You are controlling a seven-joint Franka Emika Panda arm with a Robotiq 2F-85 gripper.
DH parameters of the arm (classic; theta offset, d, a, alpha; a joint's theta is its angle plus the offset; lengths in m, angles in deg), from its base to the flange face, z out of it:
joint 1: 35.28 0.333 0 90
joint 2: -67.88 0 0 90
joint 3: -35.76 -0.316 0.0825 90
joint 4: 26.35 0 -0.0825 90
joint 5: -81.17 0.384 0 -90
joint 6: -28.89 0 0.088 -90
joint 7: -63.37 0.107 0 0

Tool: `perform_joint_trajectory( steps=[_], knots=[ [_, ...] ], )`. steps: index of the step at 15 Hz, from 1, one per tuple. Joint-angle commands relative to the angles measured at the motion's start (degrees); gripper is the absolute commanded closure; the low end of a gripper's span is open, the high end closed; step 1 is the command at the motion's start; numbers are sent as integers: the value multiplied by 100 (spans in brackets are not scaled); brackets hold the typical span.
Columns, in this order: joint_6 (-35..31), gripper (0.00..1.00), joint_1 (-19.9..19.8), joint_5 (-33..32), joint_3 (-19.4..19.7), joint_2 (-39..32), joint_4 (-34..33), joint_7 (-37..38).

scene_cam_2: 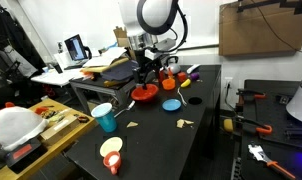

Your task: Pick up the silver fork and put it on the table to the right of the blue plate

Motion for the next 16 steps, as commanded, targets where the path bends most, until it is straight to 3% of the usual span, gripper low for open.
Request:
perform_joint_trajectory(
  steps=[1, 16],
  knots=[
    [236, 0, -94, 139, -157, 254, 110, -326],
    [785, 0, -104, 165, -358, 640, -32, -629]
  ],
)
